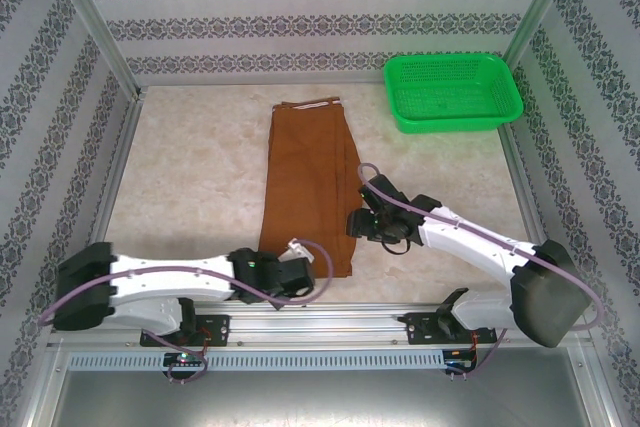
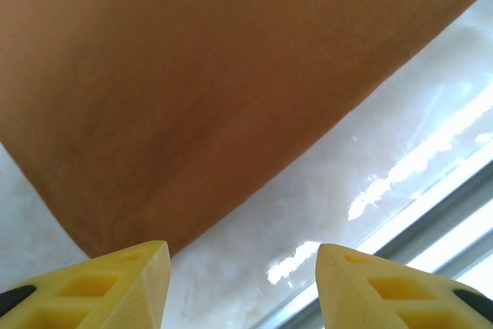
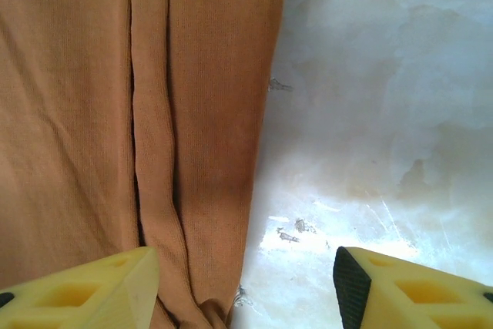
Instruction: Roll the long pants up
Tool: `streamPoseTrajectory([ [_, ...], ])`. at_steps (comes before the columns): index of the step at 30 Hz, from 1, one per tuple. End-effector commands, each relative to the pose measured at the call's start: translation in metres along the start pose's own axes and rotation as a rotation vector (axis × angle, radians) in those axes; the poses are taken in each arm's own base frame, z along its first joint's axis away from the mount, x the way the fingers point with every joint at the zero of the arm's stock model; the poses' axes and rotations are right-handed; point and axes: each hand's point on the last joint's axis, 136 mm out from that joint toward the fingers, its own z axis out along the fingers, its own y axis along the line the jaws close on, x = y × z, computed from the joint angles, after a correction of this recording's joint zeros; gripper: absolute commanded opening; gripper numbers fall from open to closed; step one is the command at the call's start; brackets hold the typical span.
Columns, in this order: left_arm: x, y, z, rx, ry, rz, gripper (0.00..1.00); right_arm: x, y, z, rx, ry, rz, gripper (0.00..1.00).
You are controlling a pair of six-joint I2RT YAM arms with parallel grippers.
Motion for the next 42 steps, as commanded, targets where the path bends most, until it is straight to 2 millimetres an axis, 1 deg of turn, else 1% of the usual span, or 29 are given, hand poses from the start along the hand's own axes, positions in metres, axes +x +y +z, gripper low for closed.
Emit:
streamPoseTrajectory([
  [1, -0.035, 0.004, 0.001, -0.121, -0.084, 0.1, 0.53, 0.001, -0.009, -0.007, 0.003, -0.014, 0.019, 0.63],
  [4, -0.046, 0.009, 0.013, -0.222, -0.078, 0.175, 0.53, 0.002, -0.017, -0.011, -0.001, -0.039, 0.048, 0.63],
  [7, -0.056, 0.006, 0.022, -0.258, -0.076, 0.248, 0.54, 0.003, -0.026, -0.014, -0.014, -0.049, 0.091, 0.63],
  [9, -0.058, 0.002, 0.027, -0.255, -0.053, 0.29, 0.55, 0.004, -0.032, -0.017, -0.023, -0.054, 0.119, 0.63],
  [11, -0.055, -0.005, 0.03, -0.225, -0.024, 0.318, 0.55, 0.004, -0.036, -0.019, -0.029, -0.065, 0.136, 0.64],
  [14, -0.049, -0.01, 0.03, -0.187, 0.009, 0.339, 0.56, 0.004, -0.039, -0.022, -0.037, -0.072, 0.162, 0.64],
  [18, -0.043, -0.016, 0.033, -0.145, 0.051, 0.364, 0.56, 0.003, -0.038, -0.022, -0.043, -0.07, 0.171, 0.64],
  [22, -0.03, -0.026, 0.032, -0.075, 0.128, 0.378, 0.56, 0.002, -0.037, -0.022, -0.047, -0.069, 0.175, 0.64],
  [24, -0.022, -0.024, 0.034, -0.075, 0.156, 0.381, 0.56, 0.001, -0.036, -0.021, -0.046, -0.072, 0.176, 0.64],
  [26, -0.017, -0.02, 0.039, -0.104, 0.178, 0.386, 0.56, 0.001, -0.035, -0.018, -0.048, -0.065, 0.179, 0.64],
  [27, -0.015, -0.021, 0.042, -0.098, 0.189, 0.388, 0.56, 0.001, -0.035, -0.016, -0.048, -0.06, 0.18, 0.64],
  [32, -0.013, -0.02, 0.059, -0.137, 0.271, 0.412, 0.55, 0.002, -0.032, -0.011, -0.043, -0.034, 0.18, 0.63],
  [33, -0.014, -0.02, 0.062, -0.144, 0.28, 0.421, 0.54, 0.002, -0.033, -0.011, -0.042, -0.036, 0.182, 0.63],
  [34, -0.017, -0.017, 0.064, -0.163, 0.282, 0.424, 0.49, 0.002, -0.034, -0.011, -0.041, -0.042, 0.184, 0.63],
  [35, -0.02, -0.013, 0.066, -0.182, 0.285, 0.419, 0.35, 0.002, -0.035, -0.011, -0.04, -0.043, 0.185, 0.63],
  [37, -0.026, -0.009, 0.07, -0.181, 0.287, 0.395, 0.14, 0.003, -0.037, -0.012, -0.031, -0.049, 0.187, 0.63],
  [38, -0.032, -0.01, 0.07, -0.166, 0.273, 0.379, 0.08, 0.003, -0.039, -0.013, -0.026, -0.052, 0.188, 0.62],
  [40, -0.041, -0.019, 0.069, -0.108, 0.244, 0.369, 0.06, 0.003, -0.045, -0.018, 0.001, -0.068, 0.185, 0.62],
  [42, -0.053, -0.034, 0.065, -0.04, 0.228, 0.364, 0.05, 0.002, -0.053, -0.023, 0.034, -0.086, 0.181, 0.62],
])
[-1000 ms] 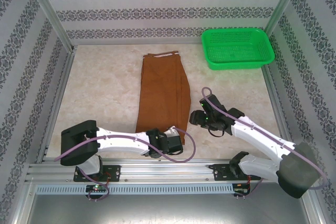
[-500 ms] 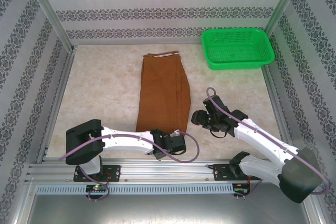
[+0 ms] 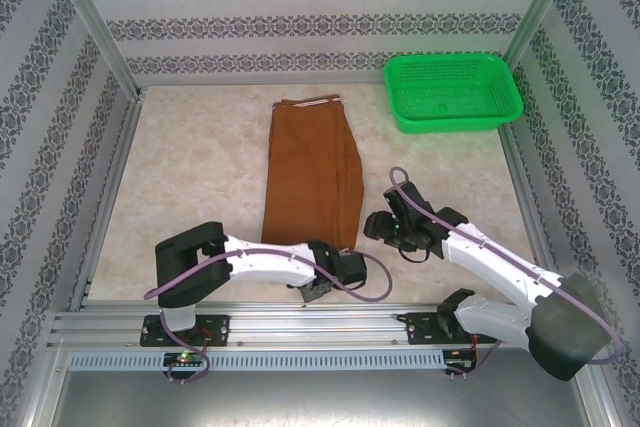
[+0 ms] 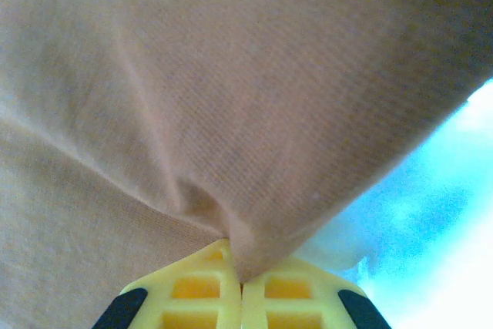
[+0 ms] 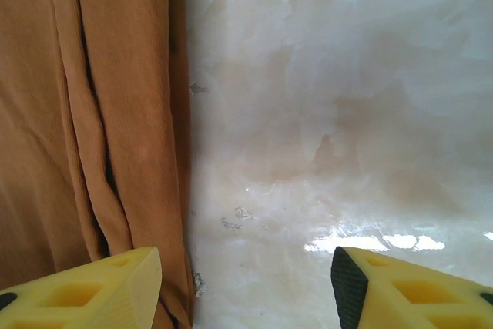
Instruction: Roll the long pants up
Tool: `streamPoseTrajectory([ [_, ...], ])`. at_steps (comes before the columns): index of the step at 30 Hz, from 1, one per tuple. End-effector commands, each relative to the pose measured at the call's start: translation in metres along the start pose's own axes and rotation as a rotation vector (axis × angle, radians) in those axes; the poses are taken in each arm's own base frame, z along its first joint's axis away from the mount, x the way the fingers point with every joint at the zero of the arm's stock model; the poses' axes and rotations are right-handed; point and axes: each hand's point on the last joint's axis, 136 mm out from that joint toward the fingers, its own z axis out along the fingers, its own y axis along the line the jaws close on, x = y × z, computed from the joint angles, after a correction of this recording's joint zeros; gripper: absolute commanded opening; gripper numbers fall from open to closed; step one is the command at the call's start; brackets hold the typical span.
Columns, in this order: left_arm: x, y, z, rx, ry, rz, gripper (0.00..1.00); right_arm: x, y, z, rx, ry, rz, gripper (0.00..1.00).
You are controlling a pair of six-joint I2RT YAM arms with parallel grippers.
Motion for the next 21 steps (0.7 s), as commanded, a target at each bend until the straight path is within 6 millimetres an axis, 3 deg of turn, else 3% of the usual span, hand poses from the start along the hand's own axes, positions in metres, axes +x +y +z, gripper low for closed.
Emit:
streamPoseTrajectory([
  [1, -0.026, -0.005, 0.001, 0.064, -0.036, -0.006, 0.05, -0.006, -0.017, -0.01, 0.067, -0.043, 0.018, 0.62],
  [8, -0.088, -0.021, -0.037, 0.222, -0.085, 0.032, 0.04, -0.017, -0.038, -0.016, 0.097, -0.071, 0.094, 0.61],
  [11, -0.101, -0.02, -0.046, 0.324, -0.071, -0.007, 0.04, -0.022, -0.047, -0.019, 0.111, -0.087, 0.131, 0.61],
  [21, -0.1, -0.009, -0.077, 0.804, -0.006, -0.215, 0.05, -0.047, -0.053, -0.029, 0.091, -0.137, 0.217, 0.6],
])
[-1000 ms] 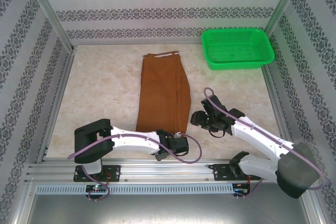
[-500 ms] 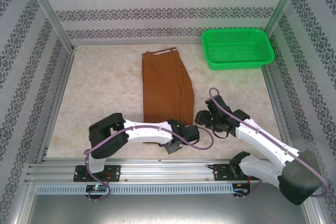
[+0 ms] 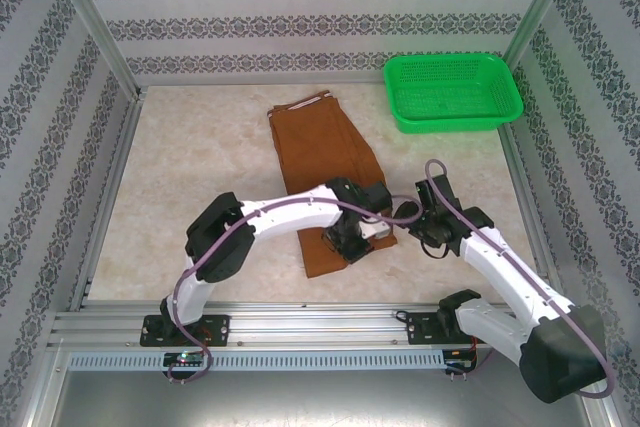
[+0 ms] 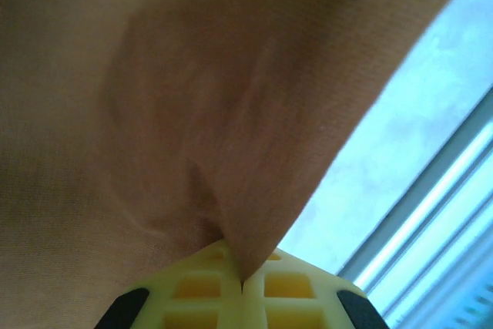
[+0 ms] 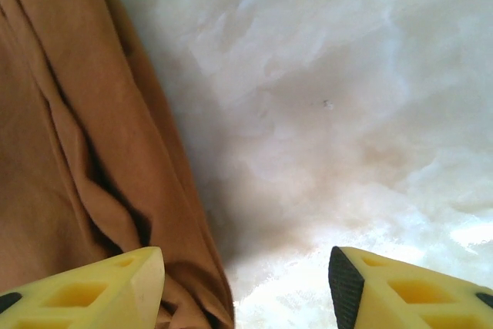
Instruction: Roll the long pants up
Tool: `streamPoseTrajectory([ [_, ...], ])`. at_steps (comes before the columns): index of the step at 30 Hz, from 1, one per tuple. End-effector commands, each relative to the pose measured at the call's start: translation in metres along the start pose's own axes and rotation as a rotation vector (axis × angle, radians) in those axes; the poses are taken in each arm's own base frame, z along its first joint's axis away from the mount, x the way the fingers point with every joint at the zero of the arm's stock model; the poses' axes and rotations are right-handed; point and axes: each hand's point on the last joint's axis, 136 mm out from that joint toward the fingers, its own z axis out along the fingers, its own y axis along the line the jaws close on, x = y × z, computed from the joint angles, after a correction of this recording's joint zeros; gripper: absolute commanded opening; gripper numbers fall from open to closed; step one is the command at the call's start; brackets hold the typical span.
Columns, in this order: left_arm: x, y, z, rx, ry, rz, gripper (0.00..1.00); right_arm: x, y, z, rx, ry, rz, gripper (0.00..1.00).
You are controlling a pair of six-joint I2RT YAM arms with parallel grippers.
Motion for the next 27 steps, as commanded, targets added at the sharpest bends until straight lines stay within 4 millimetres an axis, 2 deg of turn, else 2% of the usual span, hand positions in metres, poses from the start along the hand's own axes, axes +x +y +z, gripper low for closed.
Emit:
streamPoseTrajectory([
  [1, 0.011, -0.02, -0.02, 0.207, 0.053, -0.057, 0.05, -0.006, 0.006, -0.004, -0.023, 0.001, 0.006, 0.6],
  [11, -0.022, -0.019, -0.061, 0.528, -0.047, -0.148, 0.05, -0.002, 0.043, -0.012, -0.192, 0.042, 0.039, 0.61],
  [16, -0.023, -0.009, -0.053, 0.495, -0.053, -0.177, 0.05, -0.003, 0.055, -0.024, -0.266, 0.031, 0.068, 0.65],
  [20, -0.03, -0.003, -0.047, 0.483, -0.085, -0.2, 0.04, 0.0, 0.057, -0.022, -0.264, 0.048, 0.075, 0.66],
  [27, -0.039, 0.005, -0.039, 0.455, -0.126, -0.23, 0.04, 0.013, 0.076, -0.022, -0.299, 0.115, 0.046, 0.69],
])
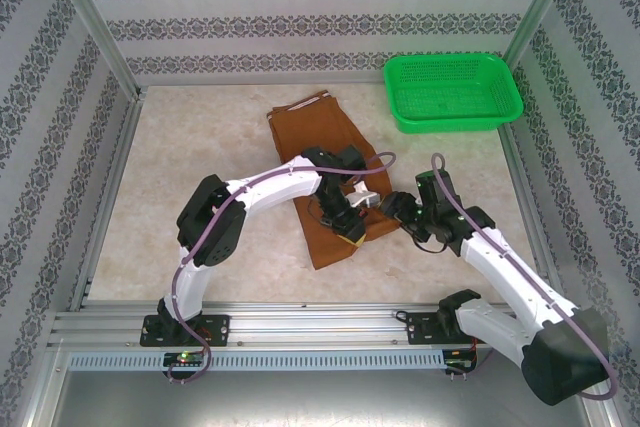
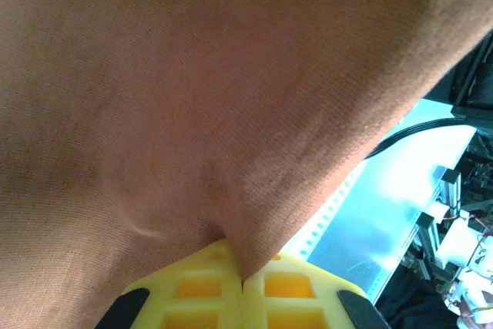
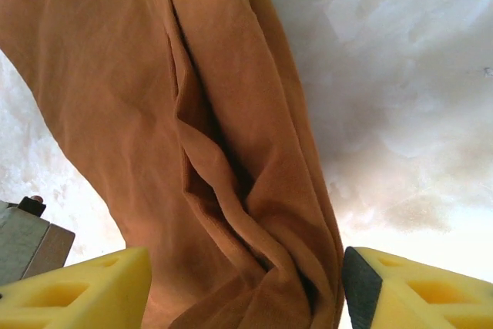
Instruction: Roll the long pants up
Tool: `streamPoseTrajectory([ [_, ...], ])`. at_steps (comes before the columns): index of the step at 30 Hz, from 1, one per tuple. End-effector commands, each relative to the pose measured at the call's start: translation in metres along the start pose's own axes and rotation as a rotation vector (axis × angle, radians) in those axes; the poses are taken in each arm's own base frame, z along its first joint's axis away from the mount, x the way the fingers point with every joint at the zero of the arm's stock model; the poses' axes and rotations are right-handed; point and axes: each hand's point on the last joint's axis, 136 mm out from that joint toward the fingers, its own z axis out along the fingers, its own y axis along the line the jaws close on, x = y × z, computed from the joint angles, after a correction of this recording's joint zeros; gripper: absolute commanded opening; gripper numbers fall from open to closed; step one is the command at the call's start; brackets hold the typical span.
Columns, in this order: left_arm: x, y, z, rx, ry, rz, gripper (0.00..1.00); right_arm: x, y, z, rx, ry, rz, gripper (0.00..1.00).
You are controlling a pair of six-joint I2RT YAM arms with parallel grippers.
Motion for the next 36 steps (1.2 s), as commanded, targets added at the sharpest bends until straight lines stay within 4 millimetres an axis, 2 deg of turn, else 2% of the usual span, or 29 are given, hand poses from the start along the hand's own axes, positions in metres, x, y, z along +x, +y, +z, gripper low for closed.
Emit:
streamPoseTrajectory([
  [1, -0.018, 0.001, 0.001, 0.012, -0.065, 0.007, 0.04, 0.008, 0.024, -0.002, -0.061, 0.045, -0.018, 0.69],
  [9, -0.024, 0.002, -0.003, -0.007, -0.099, 0.011, 0.04, 0.028, 0.022, 0.021, -0.028, 0.11, -0.013, 0.67],
  [13, -0.026, 0.002, -0.005, -0.018, -0.108, 0.012, 0.04, 0.037, 0.019, 0.021, -0.016, 0.13, 0.014, 0.67],
  [21, -0.028, 0.009, -0.005, -0.053, -0.136, -0.001, 0.04, 0.039, -0.008, 0.006, 0.06, 0.121, 0.029, 0.73],
  [29, -0.026, 0.011, 0.0, -0.076, -0.135, -0.003, 0.04, 0.053, -0.019, 0.021, 0.073, 0.199, 0.083, 0.74],
  [32, -0.02, 0.004, 0.002, -0.063, -0.115, 0.018, 0.04, 0.056, -0.025, 0.022, 0.096, 0.2, 0.079, 0.75],
  [34, -0.01, 0.002, 0.006, -0.064, -0.086, 0.034, 0.07, 0.059, -0.034, 0.019, 0.131, 0.215, 0.088, 0.75],
  [35, -0.006, 0.003, 0.008, -0.078, -0.072, 0.042, 0.11, 0.061, -0.04, 0.014, 0.156, 0.236, 0.083, 0.75],
  [36, 0.0, 0.006, 0.009, -0.104, -0.063, 0.045, 0.23, 0.062, -0.045, 0.006, 0.18, 0.24, 0.065, 0.75],
])
